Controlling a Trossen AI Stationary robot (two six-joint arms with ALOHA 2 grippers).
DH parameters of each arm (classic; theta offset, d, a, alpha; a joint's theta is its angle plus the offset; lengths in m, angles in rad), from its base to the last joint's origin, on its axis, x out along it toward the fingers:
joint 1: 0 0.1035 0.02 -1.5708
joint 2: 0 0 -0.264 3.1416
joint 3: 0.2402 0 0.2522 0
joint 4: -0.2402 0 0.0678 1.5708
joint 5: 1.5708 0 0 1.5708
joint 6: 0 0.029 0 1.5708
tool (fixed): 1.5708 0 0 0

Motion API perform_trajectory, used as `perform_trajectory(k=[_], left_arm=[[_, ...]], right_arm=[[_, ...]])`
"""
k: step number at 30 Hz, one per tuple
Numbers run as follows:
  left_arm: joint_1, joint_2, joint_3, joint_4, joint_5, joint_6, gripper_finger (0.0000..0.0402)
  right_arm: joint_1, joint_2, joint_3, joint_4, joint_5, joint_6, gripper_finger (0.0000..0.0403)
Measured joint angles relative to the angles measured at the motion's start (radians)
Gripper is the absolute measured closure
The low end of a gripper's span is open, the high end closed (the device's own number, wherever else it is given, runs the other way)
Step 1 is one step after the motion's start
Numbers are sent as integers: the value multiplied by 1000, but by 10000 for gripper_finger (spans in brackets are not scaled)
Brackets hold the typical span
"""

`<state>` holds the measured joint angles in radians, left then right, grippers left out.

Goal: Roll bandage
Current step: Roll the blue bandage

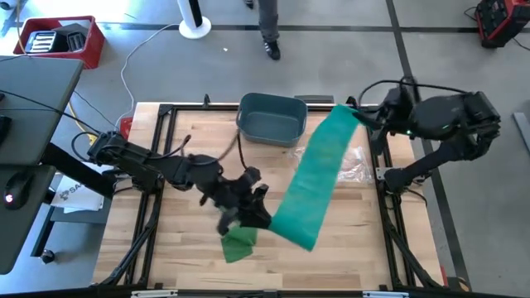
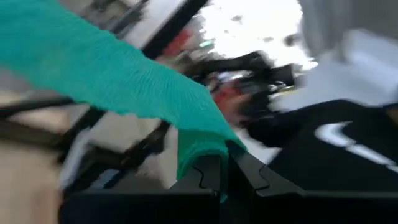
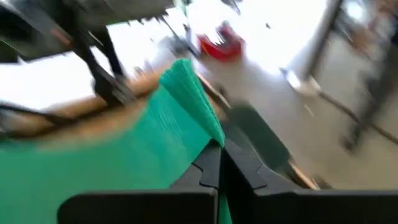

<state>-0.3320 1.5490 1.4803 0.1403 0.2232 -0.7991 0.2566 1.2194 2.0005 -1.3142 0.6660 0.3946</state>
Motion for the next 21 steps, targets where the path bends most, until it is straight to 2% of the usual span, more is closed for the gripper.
perform_trajectory(k=[4,7,9,12,14,19,21], left_arm=[[29,0,0,-201,-143,-2,401],[60,0,0,-329,-270,-2,401],[84,0,0,-410,-358,-6,401],[133,0,-1,-483,-460,-11,401],[170,0,-1,-486,-494,-10,401],[252,0,-1,-488,-506,9,401],[279,-1,-1,-501,-504,30,401]], right_arm=[[23,0,33,386,-129,-248,403],[55,9,63,646,-301,-396,403],[81,19,87,744,-437,-432,403],[131,37,116,803,-629,-408,403],[170,49,126,811,-738,-361,403],[267,84,126,816,-987,-298,403],[292,100,126,826,-1054,-297,403]])
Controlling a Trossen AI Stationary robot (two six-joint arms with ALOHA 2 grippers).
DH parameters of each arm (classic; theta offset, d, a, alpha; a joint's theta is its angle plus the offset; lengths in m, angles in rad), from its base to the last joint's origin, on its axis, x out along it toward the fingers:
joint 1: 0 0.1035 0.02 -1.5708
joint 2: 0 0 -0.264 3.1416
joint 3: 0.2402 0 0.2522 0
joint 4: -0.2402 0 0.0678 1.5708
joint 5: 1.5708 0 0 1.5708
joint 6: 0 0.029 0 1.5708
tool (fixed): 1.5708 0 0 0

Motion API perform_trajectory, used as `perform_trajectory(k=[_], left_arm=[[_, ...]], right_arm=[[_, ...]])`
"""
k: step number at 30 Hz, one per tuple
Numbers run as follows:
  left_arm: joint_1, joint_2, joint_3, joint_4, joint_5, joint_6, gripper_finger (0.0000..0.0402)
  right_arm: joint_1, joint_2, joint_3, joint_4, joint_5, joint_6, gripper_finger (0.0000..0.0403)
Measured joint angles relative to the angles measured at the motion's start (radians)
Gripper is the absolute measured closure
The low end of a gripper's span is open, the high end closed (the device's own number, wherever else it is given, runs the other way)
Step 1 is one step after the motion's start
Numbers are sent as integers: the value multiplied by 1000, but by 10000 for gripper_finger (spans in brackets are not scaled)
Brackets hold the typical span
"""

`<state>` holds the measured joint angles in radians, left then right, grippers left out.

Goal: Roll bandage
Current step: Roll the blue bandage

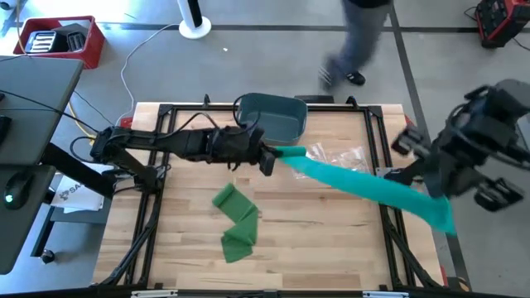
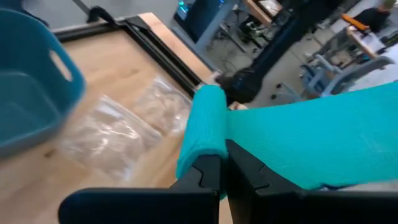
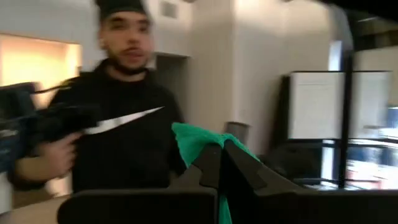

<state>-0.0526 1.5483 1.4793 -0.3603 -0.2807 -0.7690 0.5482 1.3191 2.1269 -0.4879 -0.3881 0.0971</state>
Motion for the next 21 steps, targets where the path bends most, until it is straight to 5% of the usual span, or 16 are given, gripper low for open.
perform_trajectory(k=[7,17,21], left_arm=[[52,1,-39,-6,127,31,401],[-32,65,-42,124,296,101,401],[-75,115,-42,238,365,96,401]], right_arm=[[3,10,0,74,38,-59,403],[-88,-62,0,111,622,-232,403],[-130,-103,0,99,775,-258,403]])
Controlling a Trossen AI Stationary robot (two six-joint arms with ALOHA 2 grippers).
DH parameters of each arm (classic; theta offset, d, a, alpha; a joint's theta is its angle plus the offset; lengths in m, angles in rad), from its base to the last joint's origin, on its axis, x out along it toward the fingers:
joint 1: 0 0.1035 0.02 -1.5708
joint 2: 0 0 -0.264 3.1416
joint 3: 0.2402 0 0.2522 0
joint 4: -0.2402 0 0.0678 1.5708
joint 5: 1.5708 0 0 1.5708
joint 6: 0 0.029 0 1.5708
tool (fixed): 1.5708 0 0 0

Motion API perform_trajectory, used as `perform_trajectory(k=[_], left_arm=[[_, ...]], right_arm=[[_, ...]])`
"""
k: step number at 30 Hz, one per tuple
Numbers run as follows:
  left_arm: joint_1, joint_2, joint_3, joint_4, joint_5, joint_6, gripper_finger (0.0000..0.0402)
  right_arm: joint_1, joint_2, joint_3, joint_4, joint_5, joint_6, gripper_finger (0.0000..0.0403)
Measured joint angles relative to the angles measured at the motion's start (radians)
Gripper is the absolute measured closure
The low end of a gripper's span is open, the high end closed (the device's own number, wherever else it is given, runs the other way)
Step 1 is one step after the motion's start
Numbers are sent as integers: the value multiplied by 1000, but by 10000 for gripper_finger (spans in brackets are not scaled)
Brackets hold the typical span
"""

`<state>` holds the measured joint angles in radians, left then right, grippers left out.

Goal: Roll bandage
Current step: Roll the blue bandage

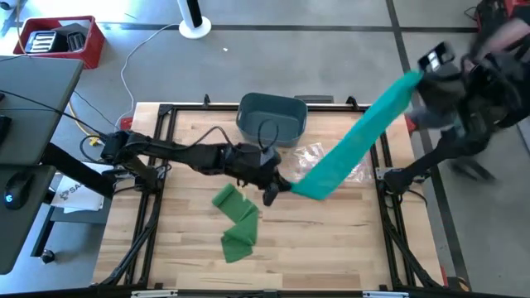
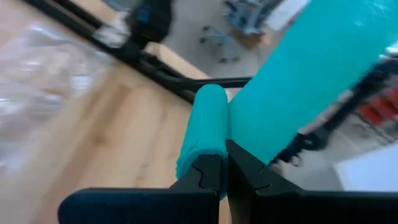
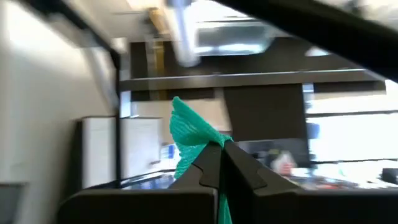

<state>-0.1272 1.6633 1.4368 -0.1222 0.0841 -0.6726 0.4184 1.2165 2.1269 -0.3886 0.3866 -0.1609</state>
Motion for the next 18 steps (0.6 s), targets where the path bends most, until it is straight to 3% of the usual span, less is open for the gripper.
perform_trajectory(k=[6,10,14,18], left_arm=[[-51,64,0,176,23,-29,401],[-75,67,0,323,78,5,401],[-94,48,17,473,163,10,401],[-107,40,71,526,241,-8,401]], right_arm=[[-34,-56,0,-65,172,4,403],[-34,-90,1,-232,323,88,403],[-34,-115,1,-517,445,303,403],[-34,-119,-13,-797,459,570,403]])
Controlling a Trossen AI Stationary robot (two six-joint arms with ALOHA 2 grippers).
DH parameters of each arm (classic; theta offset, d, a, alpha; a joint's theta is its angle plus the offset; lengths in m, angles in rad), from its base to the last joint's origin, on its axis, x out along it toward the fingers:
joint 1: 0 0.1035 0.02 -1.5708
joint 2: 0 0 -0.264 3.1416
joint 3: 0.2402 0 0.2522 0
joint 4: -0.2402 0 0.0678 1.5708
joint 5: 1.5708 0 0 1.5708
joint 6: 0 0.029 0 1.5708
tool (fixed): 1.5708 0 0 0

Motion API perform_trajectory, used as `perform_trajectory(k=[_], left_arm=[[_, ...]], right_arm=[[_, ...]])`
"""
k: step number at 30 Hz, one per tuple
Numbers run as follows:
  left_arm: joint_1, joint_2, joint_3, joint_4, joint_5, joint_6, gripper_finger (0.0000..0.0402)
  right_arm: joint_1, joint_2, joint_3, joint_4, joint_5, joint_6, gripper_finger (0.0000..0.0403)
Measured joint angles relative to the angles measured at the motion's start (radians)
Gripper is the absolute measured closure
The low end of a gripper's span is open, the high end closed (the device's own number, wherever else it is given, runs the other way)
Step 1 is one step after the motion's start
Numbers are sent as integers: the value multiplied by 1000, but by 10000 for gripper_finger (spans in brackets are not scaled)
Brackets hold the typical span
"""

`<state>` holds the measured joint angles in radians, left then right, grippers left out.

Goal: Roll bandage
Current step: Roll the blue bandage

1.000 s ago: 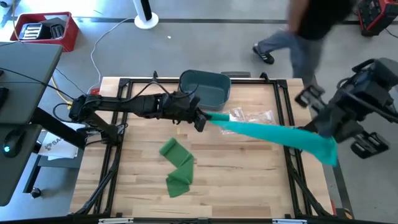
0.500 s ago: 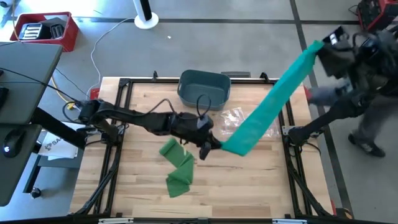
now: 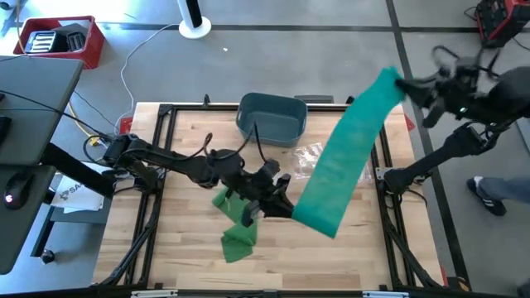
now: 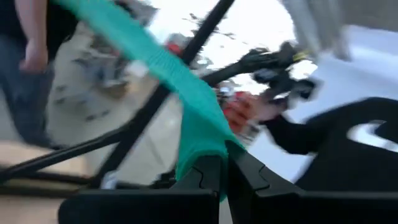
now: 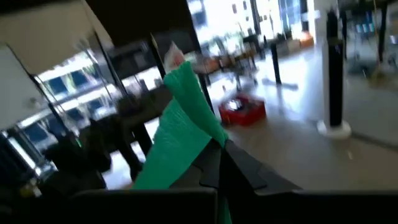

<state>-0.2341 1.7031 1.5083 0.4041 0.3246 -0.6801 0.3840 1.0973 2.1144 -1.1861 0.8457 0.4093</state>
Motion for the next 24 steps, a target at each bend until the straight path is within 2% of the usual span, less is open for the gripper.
perform_trajectory(k=[3,7,13,18,21,24], left_arm=[[-8,3,58,9,33,-7,401],[-12,2,143,14,37,32,401],[-6,1,282,23,23,166,401],[8,1,358,31,-73,288,401],[17,-3,368,26,-219,353,401],[34,-16,367,-27,-385,409,401]], right_arm=[[0,1,-41,-157,-6,160,403],[0,1,-139,-279,-70,323,403],[9,-7,-361,-269,-245,453,403],[55,-4,-591,-31,-404,460,403],[107,7,-706,248,-508,394,403],[172,22,-757,521,-569,338,403]])
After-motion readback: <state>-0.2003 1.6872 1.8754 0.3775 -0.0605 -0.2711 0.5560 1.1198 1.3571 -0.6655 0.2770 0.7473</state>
